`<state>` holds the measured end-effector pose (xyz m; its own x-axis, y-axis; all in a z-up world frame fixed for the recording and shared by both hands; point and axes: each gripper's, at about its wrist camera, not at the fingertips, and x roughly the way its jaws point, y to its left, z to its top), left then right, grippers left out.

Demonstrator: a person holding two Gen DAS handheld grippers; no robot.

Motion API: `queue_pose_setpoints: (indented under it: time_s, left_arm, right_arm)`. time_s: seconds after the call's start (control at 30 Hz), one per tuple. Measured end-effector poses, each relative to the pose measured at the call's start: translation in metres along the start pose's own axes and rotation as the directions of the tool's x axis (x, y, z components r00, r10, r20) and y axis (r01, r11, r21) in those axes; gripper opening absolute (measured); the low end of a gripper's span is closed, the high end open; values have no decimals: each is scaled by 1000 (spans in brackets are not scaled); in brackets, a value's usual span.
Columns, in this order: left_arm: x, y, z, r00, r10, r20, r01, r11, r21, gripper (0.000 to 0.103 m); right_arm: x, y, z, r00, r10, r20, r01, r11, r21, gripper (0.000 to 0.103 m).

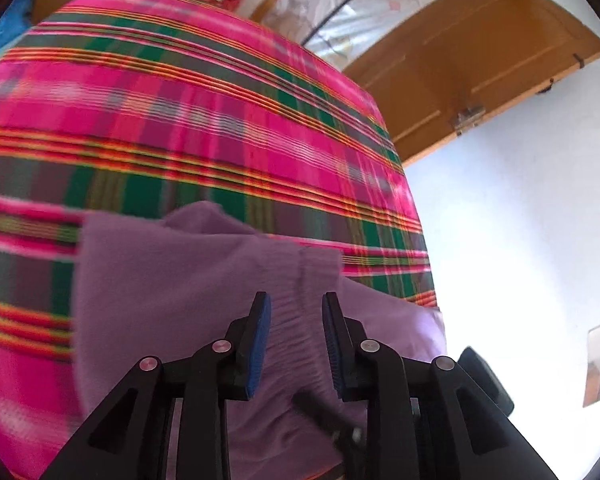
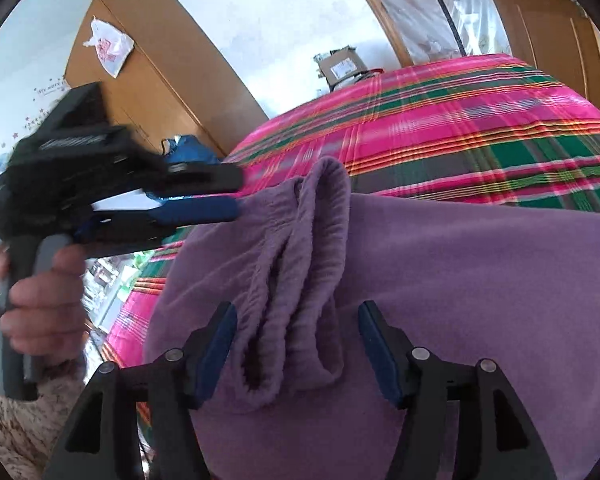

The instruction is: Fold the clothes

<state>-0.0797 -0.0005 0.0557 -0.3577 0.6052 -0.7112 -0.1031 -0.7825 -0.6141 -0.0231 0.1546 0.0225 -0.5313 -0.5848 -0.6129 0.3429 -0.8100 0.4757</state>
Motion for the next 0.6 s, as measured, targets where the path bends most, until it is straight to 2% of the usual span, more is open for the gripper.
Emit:
queue_pose_setpoints:
  time_s: [0.13,0.2,0.27,0.33,0.4,0.47,0.53,0.6]
  left_arm:
    - [-21,30,-15,999,-1,39,4,998,-66,39]
    - [-28,44,-23,999,-3,43,7,995,-95,41]
    - [-33,57,-32,999,-3,44,8,993,-121,41]
    - [-38,71,-39,999,-4,52,12,988,-154,41]
    - [-43,81,-44,998,-14,54,24,983,-180,41]
    - [-49,88,-51,997,-24,68,37,979,-200,41]
    - [-57,92,-59,996,-22,83,38,979,-198,41]
    - [-65,93,-68,995,-8,99,26,983,-180,42]
  right_arm:
    - [6,4,3,1000,1,-19,-1,1000,3,65]
    - [7,5,3,1000,0,-22,0,1000,21,65]
    - [8,7,3,1000,21,-23,-20,999,34,54]
    - [8,9,0,999,-21,-31,21,999,28,43]
    - [6,11,-1,999,-23,-34,24,999,24,37]
    - [-2,11,0,1000,7,-17,-6,999,52,22]
    - [-12,16,3,999,51,4,-51,996,71,20]
    - [-17,25,8,999,49,19,-50,997,53,19]
